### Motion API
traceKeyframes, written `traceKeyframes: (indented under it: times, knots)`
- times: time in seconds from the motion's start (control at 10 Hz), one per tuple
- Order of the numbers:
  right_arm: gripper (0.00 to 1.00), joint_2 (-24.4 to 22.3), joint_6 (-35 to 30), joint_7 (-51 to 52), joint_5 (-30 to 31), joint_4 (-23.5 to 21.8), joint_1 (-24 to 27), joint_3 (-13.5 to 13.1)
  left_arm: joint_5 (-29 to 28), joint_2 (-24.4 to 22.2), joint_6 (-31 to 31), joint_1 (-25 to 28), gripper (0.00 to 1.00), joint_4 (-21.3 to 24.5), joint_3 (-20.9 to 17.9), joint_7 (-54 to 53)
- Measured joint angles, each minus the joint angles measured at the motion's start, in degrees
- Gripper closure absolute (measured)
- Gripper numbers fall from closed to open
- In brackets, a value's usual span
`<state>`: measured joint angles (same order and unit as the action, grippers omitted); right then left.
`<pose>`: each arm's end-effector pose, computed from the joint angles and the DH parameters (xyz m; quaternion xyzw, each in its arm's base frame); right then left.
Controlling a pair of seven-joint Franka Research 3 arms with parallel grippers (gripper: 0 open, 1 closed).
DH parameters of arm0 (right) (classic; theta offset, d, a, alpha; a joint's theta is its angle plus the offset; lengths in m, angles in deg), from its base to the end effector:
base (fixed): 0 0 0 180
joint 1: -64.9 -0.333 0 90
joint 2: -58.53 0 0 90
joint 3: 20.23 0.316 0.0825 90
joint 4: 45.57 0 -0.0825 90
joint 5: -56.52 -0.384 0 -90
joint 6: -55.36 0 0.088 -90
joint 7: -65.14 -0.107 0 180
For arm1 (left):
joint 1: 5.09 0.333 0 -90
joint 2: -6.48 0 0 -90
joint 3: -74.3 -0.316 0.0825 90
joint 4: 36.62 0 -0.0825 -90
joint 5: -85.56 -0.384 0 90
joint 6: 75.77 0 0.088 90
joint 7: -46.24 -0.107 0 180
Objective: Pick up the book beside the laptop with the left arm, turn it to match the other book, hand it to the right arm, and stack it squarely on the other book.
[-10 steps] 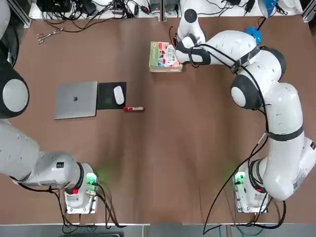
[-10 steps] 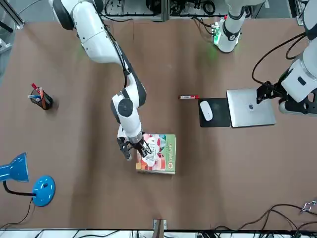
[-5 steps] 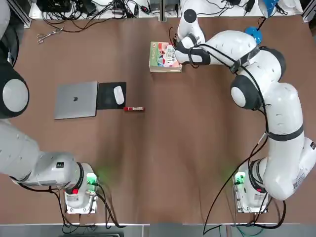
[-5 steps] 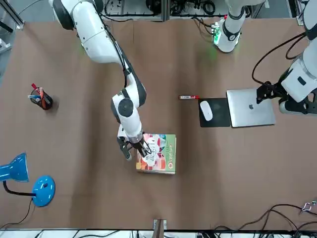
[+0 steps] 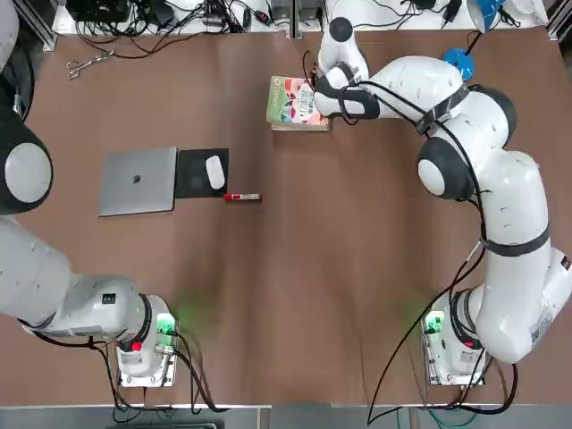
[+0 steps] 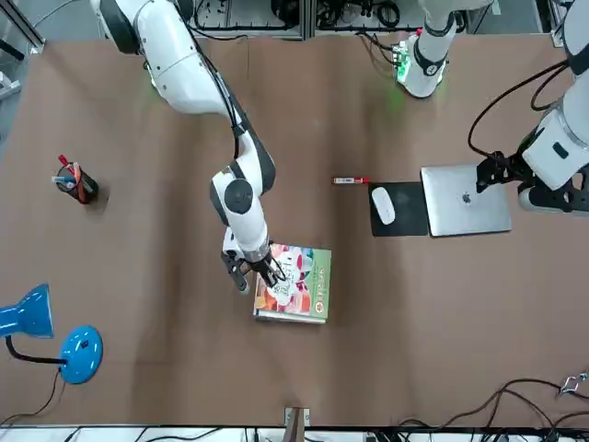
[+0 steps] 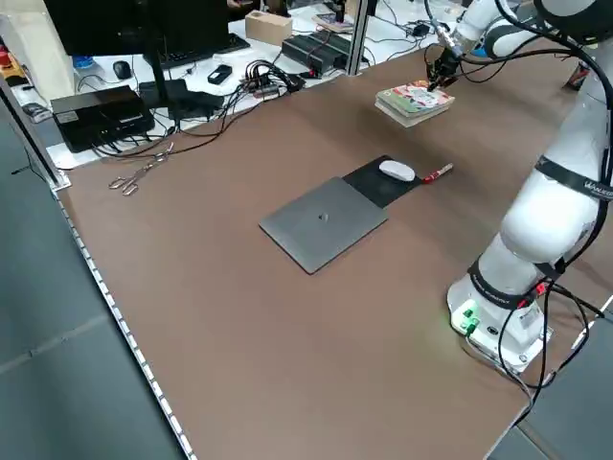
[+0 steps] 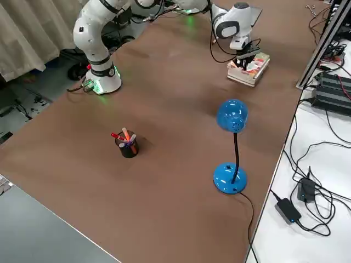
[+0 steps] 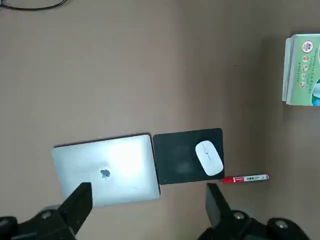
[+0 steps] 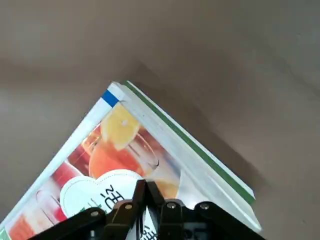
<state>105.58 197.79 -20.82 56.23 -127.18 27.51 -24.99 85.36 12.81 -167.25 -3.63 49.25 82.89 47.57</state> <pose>0.6242 0.4158 0.2310 -0.8934 0.4319 -0.0849 0.0904 0.5861 -0.0680 0.5983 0.9987 -0.0502 -0.0061 0.0061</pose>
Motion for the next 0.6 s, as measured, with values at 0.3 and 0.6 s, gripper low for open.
traceKeyframes:
  times: [0.3, 0.6]
  knots:
    - [0.96, -0.69, -1.62, 0.06, -0.25, -0.02, 0.07, 0.05, 0.00, 0.02, 0.00, 0.00, 0.00, 0.00, 0.00, 0.00]
    - [0.96, -0.69, -1.64, 1.04, -0.24, -0.21, 0.23, -0.04, 0.00, 0.02, 0.00, 0.00, 0.00, 0.00, 0.02, 0.00]
